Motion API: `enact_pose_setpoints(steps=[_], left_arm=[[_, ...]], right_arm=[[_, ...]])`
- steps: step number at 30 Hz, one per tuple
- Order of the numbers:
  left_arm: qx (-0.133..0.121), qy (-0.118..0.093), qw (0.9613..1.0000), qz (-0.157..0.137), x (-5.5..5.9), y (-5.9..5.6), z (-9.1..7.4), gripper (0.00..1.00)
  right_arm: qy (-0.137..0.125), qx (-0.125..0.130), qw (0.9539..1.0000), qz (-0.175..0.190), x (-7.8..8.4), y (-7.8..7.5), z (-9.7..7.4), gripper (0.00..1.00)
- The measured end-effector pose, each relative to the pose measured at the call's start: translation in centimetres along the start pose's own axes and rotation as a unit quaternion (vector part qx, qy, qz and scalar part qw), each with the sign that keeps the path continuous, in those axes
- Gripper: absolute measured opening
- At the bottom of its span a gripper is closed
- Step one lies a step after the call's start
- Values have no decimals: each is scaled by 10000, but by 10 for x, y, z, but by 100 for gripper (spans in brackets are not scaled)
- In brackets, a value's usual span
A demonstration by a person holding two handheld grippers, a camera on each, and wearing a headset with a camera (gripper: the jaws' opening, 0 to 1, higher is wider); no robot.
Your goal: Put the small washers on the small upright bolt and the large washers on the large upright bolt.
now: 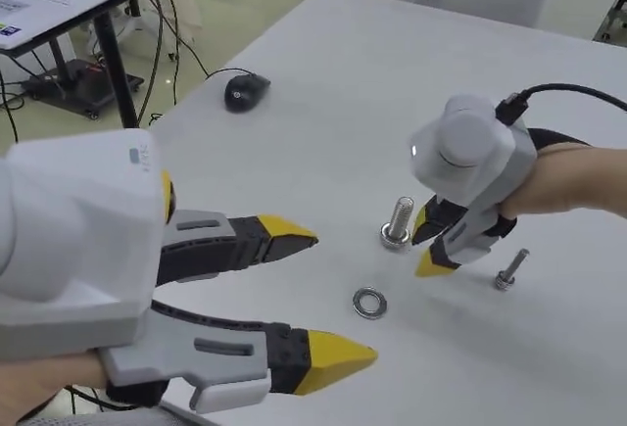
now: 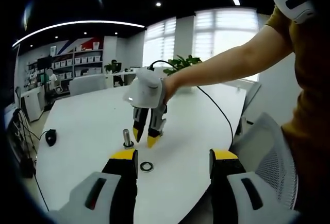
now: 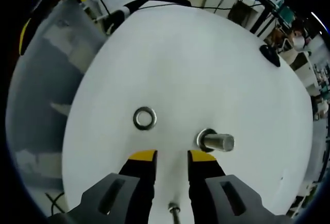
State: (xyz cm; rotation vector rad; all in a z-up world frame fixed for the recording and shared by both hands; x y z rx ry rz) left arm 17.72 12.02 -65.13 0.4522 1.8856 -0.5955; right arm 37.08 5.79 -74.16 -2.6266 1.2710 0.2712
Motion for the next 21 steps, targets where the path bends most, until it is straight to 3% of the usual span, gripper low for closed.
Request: enact_pose_setpoints(steps=[9, 14, 21], left_arm=[[-9, -75, 9999, 91, -5, -8, -9, 55], [-38, -79, 9999, 91, -3, -9, -12, 55], [-111, -137, 9998, 82, -4, -10, -16, 55]], right_arm=[[-167, -213, 9996, -33, -20, 22, 15, 28], [-275, -166, 9994, -98, -31, 24, 21, 30], [-187, -219, 9995, -101, -33, 25, 31, 30]])
Point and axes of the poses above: the centre of the closed fingertips' face, and the gripper's own axes: z roughly forward along the fingers, y roughly to its left, x roughly out of its underside, the point moved 6 cm from there along -z, roughly backward along the fingers, and after that the axes turned 7 degrees about -z, right-handed, at the moved point
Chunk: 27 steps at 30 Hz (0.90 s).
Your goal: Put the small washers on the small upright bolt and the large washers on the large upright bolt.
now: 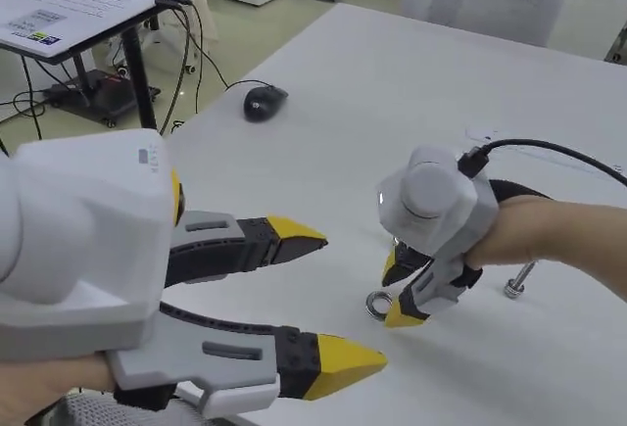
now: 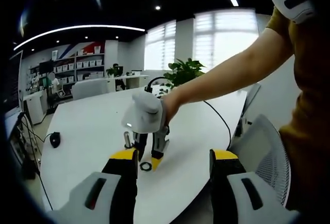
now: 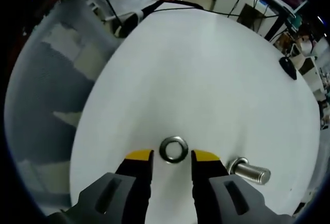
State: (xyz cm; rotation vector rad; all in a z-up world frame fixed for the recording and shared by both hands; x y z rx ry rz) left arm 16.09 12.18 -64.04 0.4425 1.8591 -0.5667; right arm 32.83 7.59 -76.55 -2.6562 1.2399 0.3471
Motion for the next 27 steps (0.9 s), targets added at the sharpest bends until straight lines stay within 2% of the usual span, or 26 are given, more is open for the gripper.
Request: enact_pose_setpoints(steps=[6, 8, 12, 17, 23, 27], left_arm=[[-60, -28, 10000, 2, -1, 0, -2, 55], [-72, -51, 10000, 5, -2, 0, -2, 55], [-82, -52, 10000, -9, -1, 1, -1, 55], [-86, -37, 10000, -14, 0, 1, -1, 55], [-49, -20, 10000, 23, 0, -2, 1, 55], [-24, -26, 10000, 28, -1, -4, 1, 55]], right_arm=[[70, -140, 9998, 76, 3, 2, 5, 32], [-30, -141, 9999, 58, 1, 2, 4, 32], [1, -173, 9998, 27, 1, 2, 3, 32], [110, -195, 9997, -101, -1, 4, 4, 25], [199, -149, 9997, -18, -3, 5, 3, 22], [256, -204, 9995, 25, 1, 7, -1, 22]])
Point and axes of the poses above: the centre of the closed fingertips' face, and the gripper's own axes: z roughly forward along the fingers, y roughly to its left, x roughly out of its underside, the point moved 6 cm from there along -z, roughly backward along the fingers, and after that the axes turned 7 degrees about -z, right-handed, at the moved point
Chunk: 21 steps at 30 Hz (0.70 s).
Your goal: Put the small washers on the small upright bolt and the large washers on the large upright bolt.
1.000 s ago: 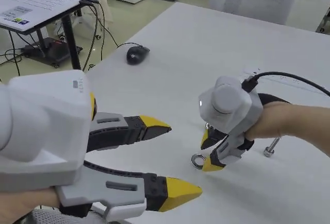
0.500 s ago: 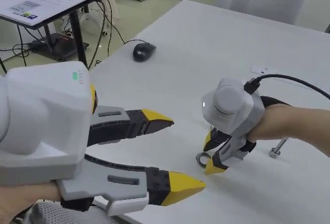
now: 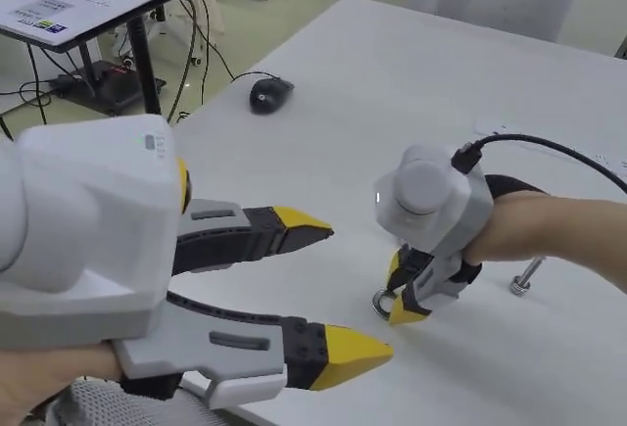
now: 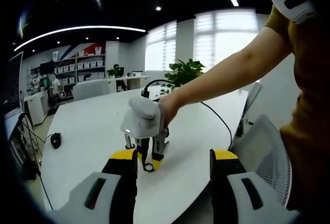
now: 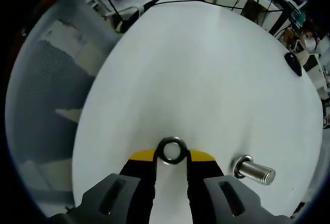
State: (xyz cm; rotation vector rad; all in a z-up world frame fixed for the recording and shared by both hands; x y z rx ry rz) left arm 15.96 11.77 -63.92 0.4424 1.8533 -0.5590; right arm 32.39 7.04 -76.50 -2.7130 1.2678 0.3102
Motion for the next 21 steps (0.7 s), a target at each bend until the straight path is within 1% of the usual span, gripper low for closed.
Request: enact_pose_setpoints(steps=[5, 11, 14, 17, 18, 19, 21], left_arm=[[12, 30, 10000, -2, 1, 0, 1, 55], [91, 22, 10000, 13, -1, -3, 4, 55], [115, 34, 9999, 31, -1, -3, 6, 55], [139, 22, 9999, 32, -3, -3, 7, 55], [144, 22, 9999, 32, -3, -2, 7, 55], [145, 33, 9999, 39, -3, -2, 8, 55], [146, 36, 9999, 39, -3, -2, 8, 55]], right_arm=[[-13, 47, 9998, 179, 10, -3, -18, 22], [-8, 267, 9990, 362, 27, -11, -43, 22], [3, 408, 9982, 434, 34, -19, -56, 22], [32, 598, 9971, 469, 39, -32, -71, 22], [35, 640, 9968, 481, 39, -35, -75, 22], [59, 740, 9960, 489, 40, -41, -80, 22], [65, 820, 9954, 482, 38, -50, -87, 22]])
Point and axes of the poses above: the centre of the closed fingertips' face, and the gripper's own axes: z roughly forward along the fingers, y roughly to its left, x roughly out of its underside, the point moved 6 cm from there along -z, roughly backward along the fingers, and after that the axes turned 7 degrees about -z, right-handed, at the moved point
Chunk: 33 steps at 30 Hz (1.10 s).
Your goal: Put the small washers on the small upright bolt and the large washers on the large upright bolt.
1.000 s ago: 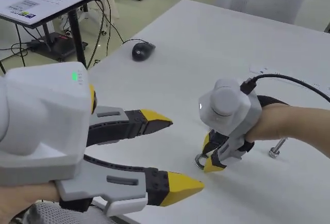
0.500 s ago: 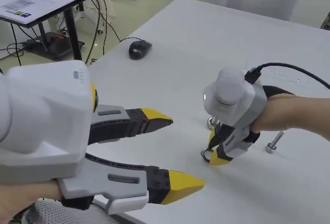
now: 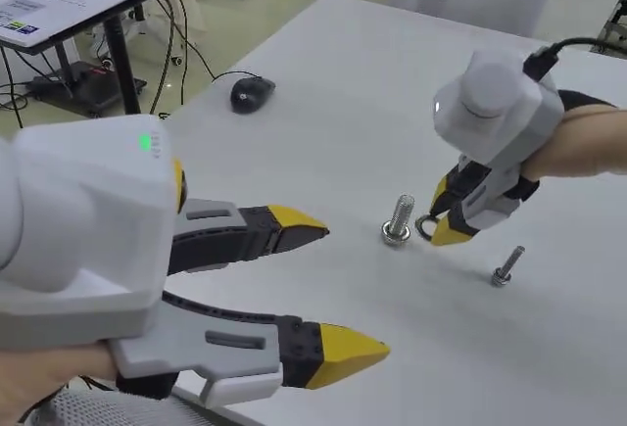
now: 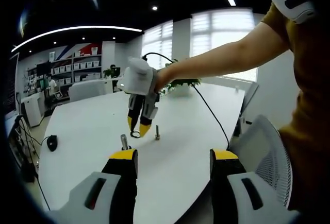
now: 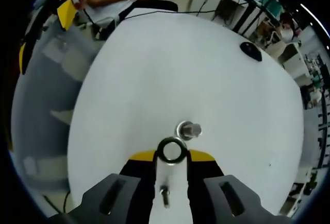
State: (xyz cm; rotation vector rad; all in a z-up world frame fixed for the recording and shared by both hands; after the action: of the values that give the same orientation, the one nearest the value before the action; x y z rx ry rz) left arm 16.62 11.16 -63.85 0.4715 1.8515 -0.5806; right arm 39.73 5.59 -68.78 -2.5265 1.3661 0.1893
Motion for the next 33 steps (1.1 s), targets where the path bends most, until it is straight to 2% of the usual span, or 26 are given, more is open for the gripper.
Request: enact_pose_setpoints(steps=[4, 7, 17, 27, 33], left_arm=[[-4, -3, 10000, -16, 0, 1, 1, 55], [-17, -1, 10000, -36, 1, 3, 0, 55], [-76, -5, 9999, -110, 3, 8, -3, 55], [-89, -23, 9999, -107, 3, 10, 0, 55], [-85, -3, 9999, -109, 4, 9, 0, 55]], right_arm=[[-23, 125, 9999, -43, -7, -14, -4, 22], [-22, 146, 9999, -67, -13, -22, 1, 22], [44, 20, 9999, -123, -16, -24, 20, 22], [136, -24, 9997, -185, -11, -28, 37, 22], [192, -62, 9997, -151, -3, -30, 57, 23]])
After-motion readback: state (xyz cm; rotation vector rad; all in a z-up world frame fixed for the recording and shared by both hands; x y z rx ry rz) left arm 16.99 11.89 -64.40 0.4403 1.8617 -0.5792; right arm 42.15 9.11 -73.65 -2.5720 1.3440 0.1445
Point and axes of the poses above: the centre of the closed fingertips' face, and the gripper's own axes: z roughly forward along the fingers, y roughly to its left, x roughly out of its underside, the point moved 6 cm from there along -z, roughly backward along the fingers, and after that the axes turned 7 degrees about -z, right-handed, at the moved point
